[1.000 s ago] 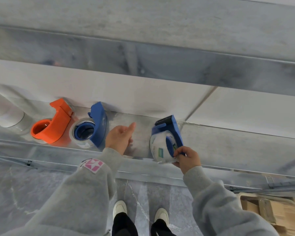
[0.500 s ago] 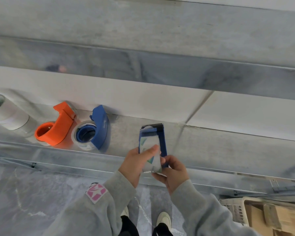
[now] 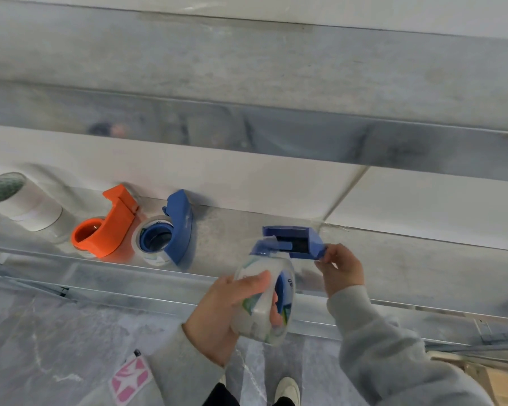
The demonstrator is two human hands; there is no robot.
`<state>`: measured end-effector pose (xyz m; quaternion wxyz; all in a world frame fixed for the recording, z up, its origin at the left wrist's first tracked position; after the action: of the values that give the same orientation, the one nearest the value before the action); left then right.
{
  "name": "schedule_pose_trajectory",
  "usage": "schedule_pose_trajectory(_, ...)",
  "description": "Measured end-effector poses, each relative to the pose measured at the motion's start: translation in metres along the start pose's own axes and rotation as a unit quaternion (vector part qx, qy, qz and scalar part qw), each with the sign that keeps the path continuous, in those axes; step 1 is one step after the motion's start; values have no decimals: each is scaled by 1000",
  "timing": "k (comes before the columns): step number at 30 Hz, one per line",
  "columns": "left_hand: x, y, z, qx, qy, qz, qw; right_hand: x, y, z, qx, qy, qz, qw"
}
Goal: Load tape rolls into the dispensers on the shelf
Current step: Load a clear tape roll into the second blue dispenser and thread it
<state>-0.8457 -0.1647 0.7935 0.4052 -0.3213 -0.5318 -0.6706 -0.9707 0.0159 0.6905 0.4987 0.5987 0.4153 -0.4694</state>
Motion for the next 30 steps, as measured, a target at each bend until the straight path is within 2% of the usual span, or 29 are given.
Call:
schedule_pose_trajectory(4, 4, 5, -4, 5, -25, 26, 999, -20, -5, 16, -51, 23, -18, 998)
schedule_pose_trajectory(8, 7, 8, -6, 23, -113, 62, 991, -33, 14, 26, -104, 37, -17, 994)
schedule_pose_trajectory(12, 8, 10, -10, 49, -179, 86, 979, -72, 50, 20, -66, -28, -124, 990)
schedule_pose_trajectory(15, 7, 11, -10, 65, -205, 91, 972, -101, 84, 29, -110, -58, -179, 976)
schedule_pose_trajectory(18, 9, 13, -10, 80, -233, 99, 964, -118, 109, 46, -207, -48, -157, 965)
schedule_pose_trajectory(20, 11, 14, -9, 90, -250, 106, 958, -123, 118, 54, -237, -25, -143, 961)
schedule_pose_trajectory(25, 16, 17, -7, 106, -285, 115, 946, -114, 113, 59, -196, -80, -40, 976)
schedule_pose_trajectory(30, 17, 19, -11, 139, -374, 136, 907, -119, 104, 51, -195, -200, 7, 960)
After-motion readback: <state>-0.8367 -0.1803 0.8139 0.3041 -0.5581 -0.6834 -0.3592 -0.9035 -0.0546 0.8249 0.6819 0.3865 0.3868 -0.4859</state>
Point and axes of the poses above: each hand's wrist, its own y-axis away from the middle knuckle, its own z-axis out of the palm, x = y × z, the point moved 6 cm from there along -y, towards the middle knuckle, and after that the axes turned 15 degrees about -y, right-handed, at the moved point
